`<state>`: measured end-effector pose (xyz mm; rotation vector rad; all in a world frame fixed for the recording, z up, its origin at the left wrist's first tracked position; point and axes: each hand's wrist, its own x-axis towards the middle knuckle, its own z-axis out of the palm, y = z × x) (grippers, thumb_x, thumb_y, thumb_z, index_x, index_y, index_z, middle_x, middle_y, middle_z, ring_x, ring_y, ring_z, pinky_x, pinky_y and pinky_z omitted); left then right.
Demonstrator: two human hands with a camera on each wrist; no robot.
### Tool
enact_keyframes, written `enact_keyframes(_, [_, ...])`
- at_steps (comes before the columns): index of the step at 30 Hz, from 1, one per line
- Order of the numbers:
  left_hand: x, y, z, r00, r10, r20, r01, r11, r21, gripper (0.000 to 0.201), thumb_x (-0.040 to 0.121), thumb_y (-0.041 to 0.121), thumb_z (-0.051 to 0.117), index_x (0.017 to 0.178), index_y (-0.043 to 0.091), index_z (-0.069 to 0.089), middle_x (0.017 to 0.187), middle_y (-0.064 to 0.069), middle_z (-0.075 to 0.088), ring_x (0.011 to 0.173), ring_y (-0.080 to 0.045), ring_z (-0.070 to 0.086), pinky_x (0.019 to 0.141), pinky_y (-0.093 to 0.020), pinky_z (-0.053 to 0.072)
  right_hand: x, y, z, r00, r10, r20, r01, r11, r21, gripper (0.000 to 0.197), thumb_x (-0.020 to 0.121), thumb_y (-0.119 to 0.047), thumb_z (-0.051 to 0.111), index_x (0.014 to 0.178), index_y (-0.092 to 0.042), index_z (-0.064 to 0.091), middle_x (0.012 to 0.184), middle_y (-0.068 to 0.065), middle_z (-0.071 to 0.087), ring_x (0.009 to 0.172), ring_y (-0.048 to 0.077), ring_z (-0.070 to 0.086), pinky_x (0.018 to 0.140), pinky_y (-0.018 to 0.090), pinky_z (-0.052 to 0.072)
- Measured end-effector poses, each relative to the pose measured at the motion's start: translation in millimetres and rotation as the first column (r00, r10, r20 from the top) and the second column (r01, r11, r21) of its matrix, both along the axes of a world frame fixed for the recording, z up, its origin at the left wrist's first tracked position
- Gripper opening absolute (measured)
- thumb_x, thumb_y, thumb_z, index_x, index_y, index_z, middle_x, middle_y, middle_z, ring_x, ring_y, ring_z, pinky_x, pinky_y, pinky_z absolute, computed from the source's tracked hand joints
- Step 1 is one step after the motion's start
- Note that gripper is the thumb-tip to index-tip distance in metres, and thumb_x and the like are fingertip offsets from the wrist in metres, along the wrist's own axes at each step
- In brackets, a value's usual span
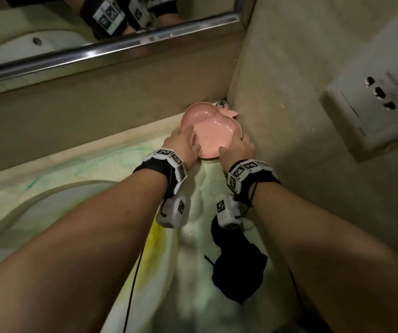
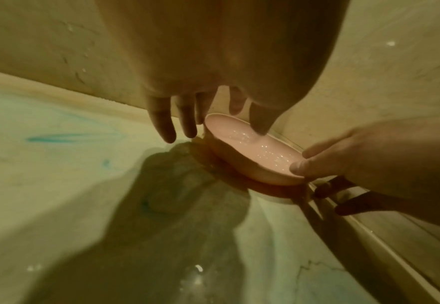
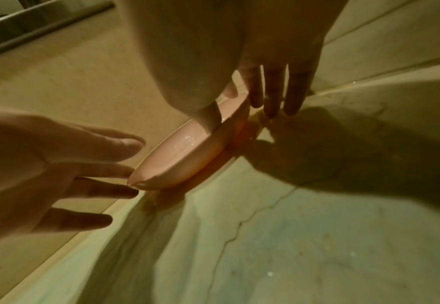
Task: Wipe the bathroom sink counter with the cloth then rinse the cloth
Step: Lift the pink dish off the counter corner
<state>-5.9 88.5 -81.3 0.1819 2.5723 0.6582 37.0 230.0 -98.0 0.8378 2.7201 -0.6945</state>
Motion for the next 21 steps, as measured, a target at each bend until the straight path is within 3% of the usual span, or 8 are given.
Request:
enact_keyframes(4, [4.2, -2.9, 5.7, 0.998, 0.064, -0.009, -0.064, 0.997, 0.045, 0.064, 0.093, 0.03, 0.053, 0.149, 0.023, 0.025, 0.149, -0.017, 0.027, 0.126, -0.035, 0.044, 0.106, -0.031, 0.033, 2.0, -5.7, 4.2, 0.999, 0.0, -0.055, 0.0, 1.0, -0.017, 0.07, 0.089, -0.019, 0.057, 0.148, -0.012, 0.02, 0.14, 0.016, 0.036, 0.125, 0.035, 0.041, 0.099, 0.04, 0.038])
enact_keyframes(8, [17.5, -18.4, 21.7, 0.992, 0.122, -0.028, -0.119, 0.988, 0.095, 0.069, 0.092, 0.027, 0.054, 0.149, 0.03, 0.016, 0.133, -0.014, 0.028, 0.091, -0.029, 0.053, 0.085, -0.025, 0.039, 5.5, -19.3, 22.0, 0.995, 0.035, -0.096, -0.039, 0.999, -0.036, 0.067, 0.089, -0.013, 0.054, 0.147, -0.011, 0.02, 0.14, 0.014, 0.033, 0.12, 0.034, 0.046, 0.096, 0.038, 0.041])
enact_keyframes(11, [29.6, -41.3, 33.6, 0.988, 0.145, -0.052, -0.139, 0.985, 0.105, 0.076, 0.092, 0.027, 0.054, 0.15, 0.032, 0.006, 0.125, -0.013, 0.031, 0.08, -0.026, 0.05, 0.078, -0.024, 0.038, 10.2, -35.9, 39.0, 0.99, 0.086, -0.113, -0.09, 0.996, -0.026, 0.064, 0.092, -0.015, 0.05, 0.147, -0.009, 0.018, 0.144, 0.012, 0.03, 0.118, 0.034, 0.048, 0.096, 0.038, 0.041])
enact_keyframes(14, [42.5, -71.9, 49.1, 0.981, 0.172, -0.09, -0.162, 0.981, 0.103, 0.078, 0.093, 0.03, 0.053, 0.151, 0.029, 0.001, 0.125, -0.013, 0.031, 0.088, -0.031, 0.056, 0.08, -0.026, 0.041, 15.5, -63.1, 56.2, 0.978, 0.138, -0.155, -0.144, 0.989, -0.025, 0.065, 0.093, -0.016, 0.048, 0.149, -0.008, 0.016, 0.147, 0.011, 0.028, 0.116, 0.035, 0.049, 0.096, 0.039, 0.041])
enact_keyframes(17, [55.3, -107.4, 69.9, 0.959, 0.249, -0.139, -0.234, 0.965, 0.115, 0.075, 0.094, 0.034, 0.052, 0.151, 0.025, 0.005, 0.132, -0.016, 0.03, 0.104, -0.036, 0.056, 0.091, -0.033, 0.044, 23.1, -98.5, 76.7, 0.955, 0.195, -0.221, -0.209, 0.977, -0.039, 0.064, 0.093, -0.016, 0.048, 0.148, -0.007, 0.018, 0.148, 0.011, 0.028, 0.114, 0.037, 0.05, 0.093, 0.038, 0.041])
enact_keyframes(21, [78.2, -165.8, 101.9, 0.913, 0.355, -0.2, -0.333, 0.933, 0.136, 0.076, 0.093, 0.04, 0.053, 0.151, 0.021, 0.008, 0.141, -0.016, 0.028, 0.115, -0.038, 0.052, 0.096, -0.038, 0.043, 39.1, -155.8, 113.3, 0.922, 0.254, -0.294, -0.278, 0.959, -0.044, 0.067, 0.094, -0.024, 0.051, 0.149, -0.006, 0.016, 0.153, 0.01, 0.021, 0.125, 0.033, 0.045, 0.101, 0.037, 0.039])
